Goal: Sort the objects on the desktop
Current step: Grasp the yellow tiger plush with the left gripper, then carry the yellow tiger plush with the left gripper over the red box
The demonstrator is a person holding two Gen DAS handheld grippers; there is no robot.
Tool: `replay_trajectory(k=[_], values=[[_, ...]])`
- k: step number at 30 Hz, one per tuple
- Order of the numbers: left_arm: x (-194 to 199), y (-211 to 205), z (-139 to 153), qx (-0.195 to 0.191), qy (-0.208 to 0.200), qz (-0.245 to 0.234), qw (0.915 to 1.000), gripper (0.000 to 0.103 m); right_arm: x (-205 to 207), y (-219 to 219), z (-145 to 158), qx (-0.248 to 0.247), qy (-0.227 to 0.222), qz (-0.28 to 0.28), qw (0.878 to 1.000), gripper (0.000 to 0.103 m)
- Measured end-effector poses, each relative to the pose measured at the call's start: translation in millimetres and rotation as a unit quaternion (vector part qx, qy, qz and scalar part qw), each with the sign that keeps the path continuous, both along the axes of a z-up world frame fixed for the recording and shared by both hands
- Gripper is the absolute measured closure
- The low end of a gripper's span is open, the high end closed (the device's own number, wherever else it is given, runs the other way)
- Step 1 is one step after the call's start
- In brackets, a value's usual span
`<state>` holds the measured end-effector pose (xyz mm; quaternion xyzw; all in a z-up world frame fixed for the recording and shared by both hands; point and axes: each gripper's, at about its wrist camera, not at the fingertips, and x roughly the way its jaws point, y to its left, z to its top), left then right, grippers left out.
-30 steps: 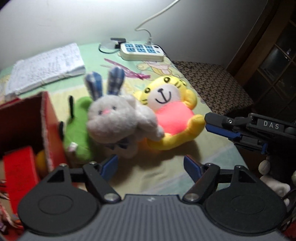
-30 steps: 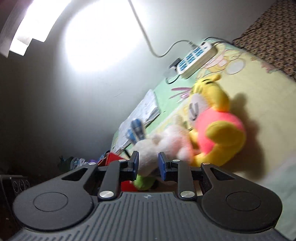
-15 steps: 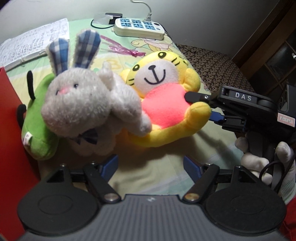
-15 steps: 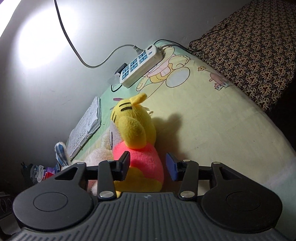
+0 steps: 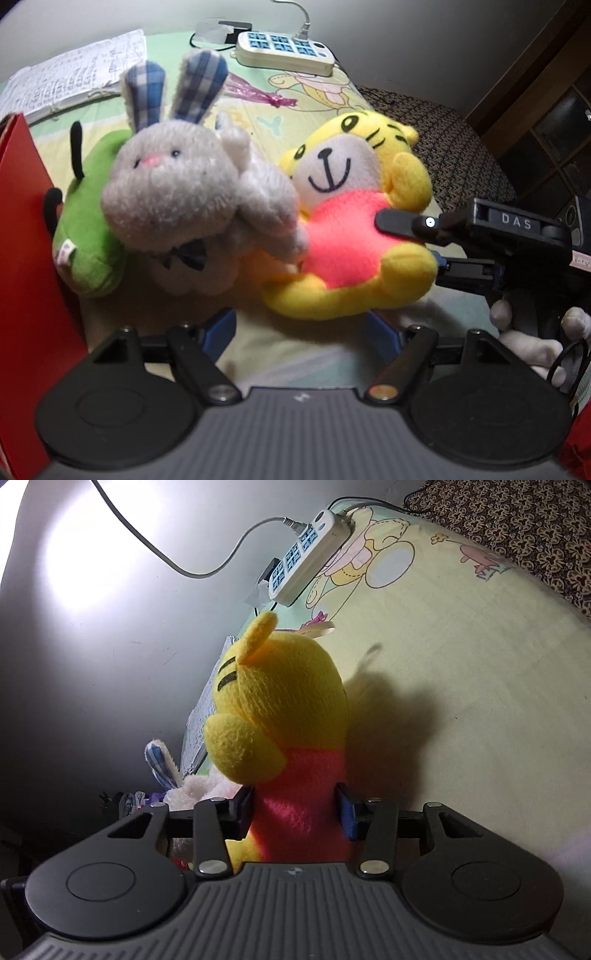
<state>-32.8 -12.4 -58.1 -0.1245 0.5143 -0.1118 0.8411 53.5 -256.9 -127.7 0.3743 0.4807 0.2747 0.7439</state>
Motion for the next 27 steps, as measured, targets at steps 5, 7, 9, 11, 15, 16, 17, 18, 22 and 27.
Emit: replay_trajectory(k=[5,7,9,11,15,16,17,18,22,27], values=[[-11.0,-9.7,-5.1,-0.021,0.007,-0.031,0.9993,0.024,-42.0,-29.2,-5.9,0.008,0.028,0.007,1.000,0.055],[-12.1,-14.2,-10.5,-0.044,0.022,-0.039,0.9980,0.024,-59.2,-43.1,-9.4,0.020,0.045,0.000,0.999,0.055],[-11.0,-22.8,-16.2,-0.060,0.035,-0.051,0.9963,0.024,-75.5,-53.2,-10.2,0.020,0.054,-0.002,0.998,0.055],[-9.5,-35.4,-19.2,-0.061,0.040,-0.064,0.9953,0.024,-82.6,-60.4,-11.1,0.016,0.059,-0.003,0.998,0.055],[0.5,-60.3,-19.7,-0.056,0.038,-0.095,0.9932,0.024,-100.8,-75.5,-8.2,-0.014,0.051,-0.038,0.998,0.053],[4.5,-67.1,-18.8,-0.051,0.033,-0.104,0.9927,0.024,-101.6,-79.1,-8.0,-0.020,0.048,-0.049,0.997,0.052],[9.2,-72.5,-19.3,-0.047,0.028,-0.111,0.9923,0.023,-101.2,-83.3,-7.6,-0.023,0.047,-0.063,0.997,0.050],[10.2,-77.8,-18.6,-0.044,0.023,-0.118,0.9918,0.024,-103.6,-90.2,-7.6,-0.025,0.044,-0.078,0.996,0.049],[17.8,-89.4,-22.3,-0.045,0.028,-0.137,0.9892,0.024,-103.5,-98.2,-4.3,-0.026,0.034,-0.107,0.993,0.047],[16.2,-106.3,-27.5,-0.035,0.031,-0.147,0.9880,0.025,-101.0,-88.6,-13.3,-0.016,0.049,-0.101,0.994,0.046]])
